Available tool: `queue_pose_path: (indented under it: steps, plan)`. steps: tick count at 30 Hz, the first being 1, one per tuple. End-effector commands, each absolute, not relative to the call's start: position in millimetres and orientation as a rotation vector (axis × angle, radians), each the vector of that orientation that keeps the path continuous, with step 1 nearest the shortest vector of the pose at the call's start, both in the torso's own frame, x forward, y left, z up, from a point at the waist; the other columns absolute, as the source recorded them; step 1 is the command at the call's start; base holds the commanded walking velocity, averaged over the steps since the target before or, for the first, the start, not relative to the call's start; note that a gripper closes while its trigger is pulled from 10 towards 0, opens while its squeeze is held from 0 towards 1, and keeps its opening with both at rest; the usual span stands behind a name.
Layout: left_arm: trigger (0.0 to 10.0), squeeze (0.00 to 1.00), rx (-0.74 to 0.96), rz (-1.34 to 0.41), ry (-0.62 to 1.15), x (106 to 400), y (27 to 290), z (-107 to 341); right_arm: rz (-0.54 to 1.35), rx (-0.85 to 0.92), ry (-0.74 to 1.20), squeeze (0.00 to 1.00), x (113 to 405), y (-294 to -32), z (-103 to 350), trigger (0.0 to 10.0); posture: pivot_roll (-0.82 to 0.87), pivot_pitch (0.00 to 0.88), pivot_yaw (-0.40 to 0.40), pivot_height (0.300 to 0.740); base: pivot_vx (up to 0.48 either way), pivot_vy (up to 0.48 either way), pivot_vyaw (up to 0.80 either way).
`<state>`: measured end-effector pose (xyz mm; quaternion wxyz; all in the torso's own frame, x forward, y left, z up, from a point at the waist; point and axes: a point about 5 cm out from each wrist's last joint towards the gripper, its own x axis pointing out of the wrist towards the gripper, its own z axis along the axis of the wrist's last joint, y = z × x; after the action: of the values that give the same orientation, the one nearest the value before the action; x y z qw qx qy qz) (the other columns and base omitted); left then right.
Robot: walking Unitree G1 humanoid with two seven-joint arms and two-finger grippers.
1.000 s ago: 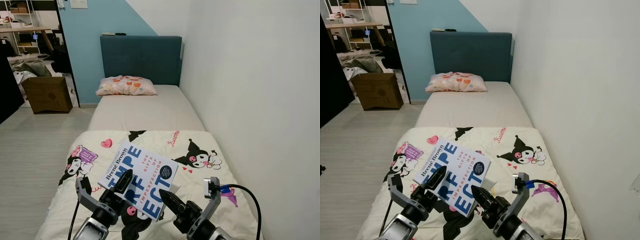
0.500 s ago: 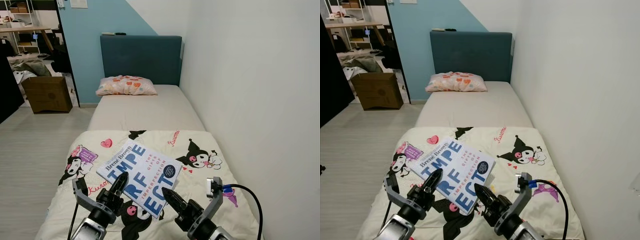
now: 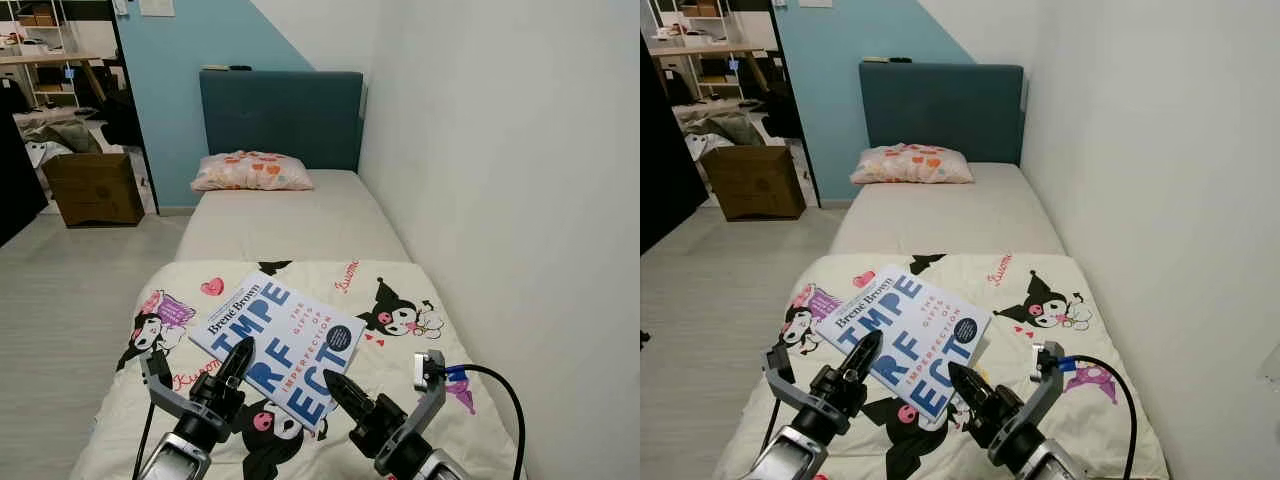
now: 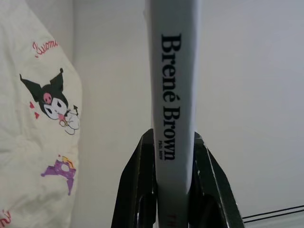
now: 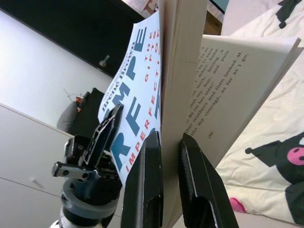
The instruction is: Clean up the room
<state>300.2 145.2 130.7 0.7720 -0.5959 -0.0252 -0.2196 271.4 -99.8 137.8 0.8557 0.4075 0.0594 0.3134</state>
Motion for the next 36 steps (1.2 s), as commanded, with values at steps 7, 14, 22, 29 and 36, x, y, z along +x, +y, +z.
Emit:
queue_pose_path:
  steps: [7, 14, 22, 29, 36]
  plan:
    - [0.0, 0.00, -1.375, -0.503, -0.078, 291.1, 143.7, 131.1, 0.601, 0.872, 0.094, 1.00, 274.6, -109.7, 138.1, 10.0, 0.01, 0.136, -0.021, 0.740, 0.000, 0.000, 0.00]
    - [0.0, 0.00, -1.394, -0.501, -0.092, 290.8, 145.6, 132.5, 0.562, 0.856, 0.114, 0.00, 277.2, -115.0, 135.3, 10.0, 0.01, 0.137, -0.022, 0.740, 0.000, 0.000, 0.00]
    - [0.0, 0.00, -1.470, -0.471, -0.167, 291.4, 163.3, 139.7, 0.347, 0.835, 0.252, 0.00, 282.9, -139.6, 104.5, 10.0, 0.01, 0.136, -0.023, 0.740, 0.000, 0.000, 0.00]
    - [0.0, 0.00, -1.478, -0.465, -0.168, 291.1, 165.9, 139.2, 0.403, 0.939, 0.246, 0.38, 279.8, -132.0, 109.4, 10.0, 0.01, 0.135, -0.022, 0.740, 0.000, 0.000, 0.00]
    - [0.0, 0.00, -1.482, -0.447, -0.152, 290.5, 166.8, 134.7, 0.511, 1.164, 0.202, 1.00, 274.6, -126.2, 122.3, 10.0, 0.01, 0.135, -0.021, 0.740, 0.000, 0.000, 0.00]
